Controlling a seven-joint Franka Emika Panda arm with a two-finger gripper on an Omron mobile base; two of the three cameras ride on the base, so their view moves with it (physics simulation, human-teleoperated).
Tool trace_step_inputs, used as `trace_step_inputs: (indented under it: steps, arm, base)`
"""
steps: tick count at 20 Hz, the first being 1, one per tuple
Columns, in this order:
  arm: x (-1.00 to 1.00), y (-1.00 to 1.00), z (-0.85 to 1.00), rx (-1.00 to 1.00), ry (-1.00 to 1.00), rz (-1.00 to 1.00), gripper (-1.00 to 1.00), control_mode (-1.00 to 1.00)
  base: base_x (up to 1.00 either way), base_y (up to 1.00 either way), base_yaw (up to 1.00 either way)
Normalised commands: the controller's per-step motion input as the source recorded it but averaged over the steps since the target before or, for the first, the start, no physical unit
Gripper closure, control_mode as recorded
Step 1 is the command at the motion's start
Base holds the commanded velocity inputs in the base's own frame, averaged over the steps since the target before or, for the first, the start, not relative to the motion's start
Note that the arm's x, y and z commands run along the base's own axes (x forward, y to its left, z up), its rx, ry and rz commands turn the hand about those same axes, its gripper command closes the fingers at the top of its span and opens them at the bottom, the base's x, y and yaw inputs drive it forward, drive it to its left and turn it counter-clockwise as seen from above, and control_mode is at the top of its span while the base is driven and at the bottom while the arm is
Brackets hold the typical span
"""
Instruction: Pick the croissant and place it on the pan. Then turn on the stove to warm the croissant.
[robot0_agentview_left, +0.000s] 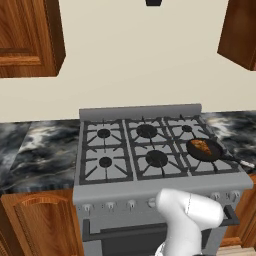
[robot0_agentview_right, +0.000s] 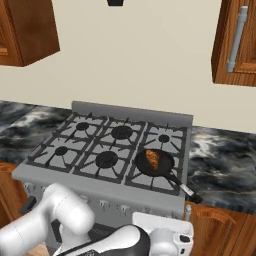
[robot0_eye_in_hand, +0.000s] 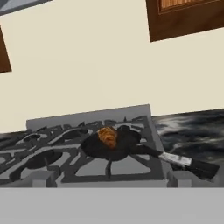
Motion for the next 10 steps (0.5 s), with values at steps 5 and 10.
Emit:
trace_step_inputs:
  steps: [5, 10]
  arm:
    - [-0.16, -0.14, -0.23, 0.17, -0.06, 0.0, -1.0, -1.0]
    - [-0.11, -0.03, -0.26, 0.09, -0.15, 0.0, -1.0, -1.0]
  base:
    - [0.0, 0.0, 0.0]
    - [0.0, 0.0, 0.0]
